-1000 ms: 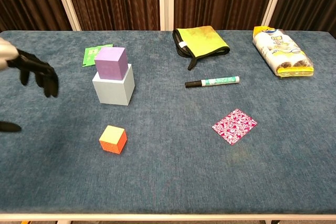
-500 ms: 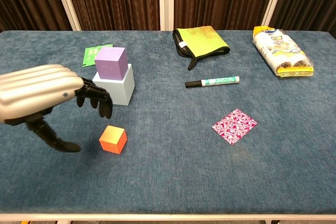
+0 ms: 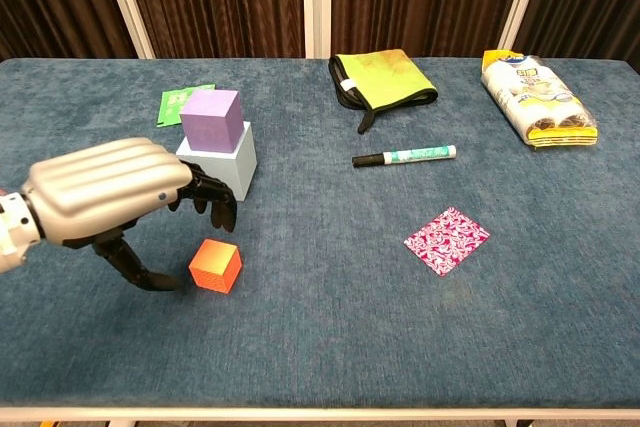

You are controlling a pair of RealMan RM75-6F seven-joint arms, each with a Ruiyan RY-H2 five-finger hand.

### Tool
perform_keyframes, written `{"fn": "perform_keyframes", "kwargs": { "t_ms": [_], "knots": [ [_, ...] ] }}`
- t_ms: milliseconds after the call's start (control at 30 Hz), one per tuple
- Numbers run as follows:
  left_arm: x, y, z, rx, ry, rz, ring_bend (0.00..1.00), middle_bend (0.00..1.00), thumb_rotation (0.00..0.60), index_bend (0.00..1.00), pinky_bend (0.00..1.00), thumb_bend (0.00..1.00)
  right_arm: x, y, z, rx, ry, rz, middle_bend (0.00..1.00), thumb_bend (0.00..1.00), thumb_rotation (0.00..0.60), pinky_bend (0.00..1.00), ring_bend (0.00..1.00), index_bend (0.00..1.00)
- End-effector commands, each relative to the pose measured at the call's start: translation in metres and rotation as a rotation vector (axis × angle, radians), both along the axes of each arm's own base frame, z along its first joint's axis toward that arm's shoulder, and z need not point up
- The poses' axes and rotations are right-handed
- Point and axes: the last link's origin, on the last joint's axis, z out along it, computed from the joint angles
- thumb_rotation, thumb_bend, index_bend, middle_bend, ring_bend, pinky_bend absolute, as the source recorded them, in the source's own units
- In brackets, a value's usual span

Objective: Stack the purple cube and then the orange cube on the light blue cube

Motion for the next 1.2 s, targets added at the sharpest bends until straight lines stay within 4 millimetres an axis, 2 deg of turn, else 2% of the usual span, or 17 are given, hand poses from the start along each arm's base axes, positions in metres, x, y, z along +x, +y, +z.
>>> {"fn": "perform_keyframes", "kwargs": {
  "t_ms": [33, 400, 1200],
  "knots": [
    [0.001, 0.001, -0.004, 0.003, 0.0, 0.008, 0.41, 0.5, 0.6, 0.43, 0.47, 0.18, 0.0, 0.0, 0.0, 0.0, -0.001, -0.001, 0.14, 0.27, 0.6, 0.0, 0.0, 0.02],
    [0.004, 0.001, -0.017, -0.009, -0.012, 0.056, 0.41, 0.52, 0.6, 0.43, 0.47, 0.2, -0.002, 0.0, 0.001, -0.001, -0.004, -0.001, 0.15, 0.27, 0.6, 0.0, 0.0, 0.02],
    [0.016, -0.001, -0.03, -0.027, -0.024, 0.119, 0.42, 0.57, 0.6, 0.44, 0.49, 0.24, -0.003, -0.002, 0.003, 0.0, -0.013, -0.007, 0.15, 0.27, 0.6, 0.0, 0.0, 0.02]
  ]
}}
